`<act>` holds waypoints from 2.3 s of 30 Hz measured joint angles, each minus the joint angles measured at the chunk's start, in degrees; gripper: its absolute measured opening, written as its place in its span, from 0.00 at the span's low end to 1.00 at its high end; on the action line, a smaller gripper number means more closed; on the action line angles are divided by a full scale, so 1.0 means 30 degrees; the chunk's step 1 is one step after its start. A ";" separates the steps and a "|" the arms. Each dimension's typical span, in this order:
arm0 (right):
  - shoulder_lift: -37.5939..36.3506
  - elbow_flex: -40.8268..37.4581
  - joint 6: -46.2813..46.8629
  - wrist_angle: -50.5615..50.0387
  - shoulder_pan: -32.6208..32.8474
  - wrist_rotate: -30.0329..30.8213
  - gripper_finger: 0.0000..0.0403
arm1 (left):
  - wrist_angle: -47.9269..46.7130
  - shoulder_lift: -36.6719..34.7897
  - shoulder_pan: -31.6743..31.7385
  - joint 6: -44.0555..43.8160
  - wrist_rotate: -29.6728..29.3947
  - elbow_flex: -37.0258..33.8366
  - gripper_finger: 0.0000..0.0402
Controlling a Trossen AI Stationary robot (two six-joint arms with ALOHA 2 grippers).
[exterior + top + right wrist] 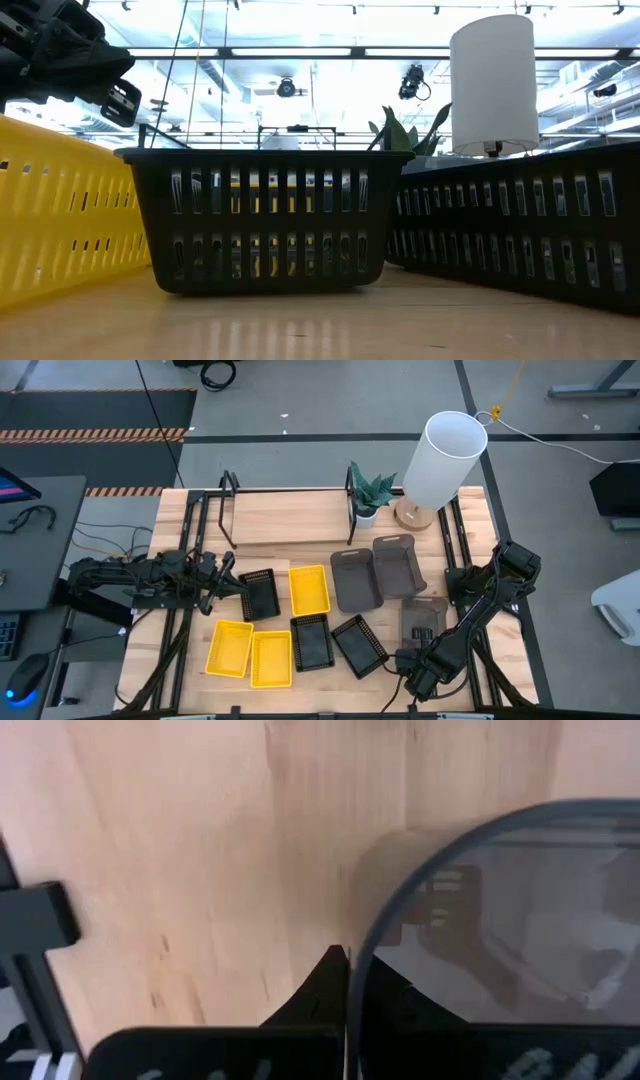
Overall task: Stack baskets on shelf by color
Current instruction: Stack the bottom gray bin on top of the top right gray bin
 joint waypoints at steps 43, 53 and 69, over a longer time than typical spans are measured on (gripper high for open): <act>-0.1990 0.6728 -0.6518 -1.0905 -0.0663 0.4439 0.01 | -0.0007 0.0000 0.0000 0.0005 0.0002 0.0000 0.07; -0.3552 0.5814 -0.8911 -1.0837 -0.3366 0.5170 0.01 | -0.0007 0.0000 0.0000 -0.0001 0.0002 -0.0001 0.09; -0.5525 0.1713 -1.2771 -0.9137 -0.7821 0.5793 0.01 | -0.0007 -0.0006 0.0000 0.0005 0.0002 0.0005 0.08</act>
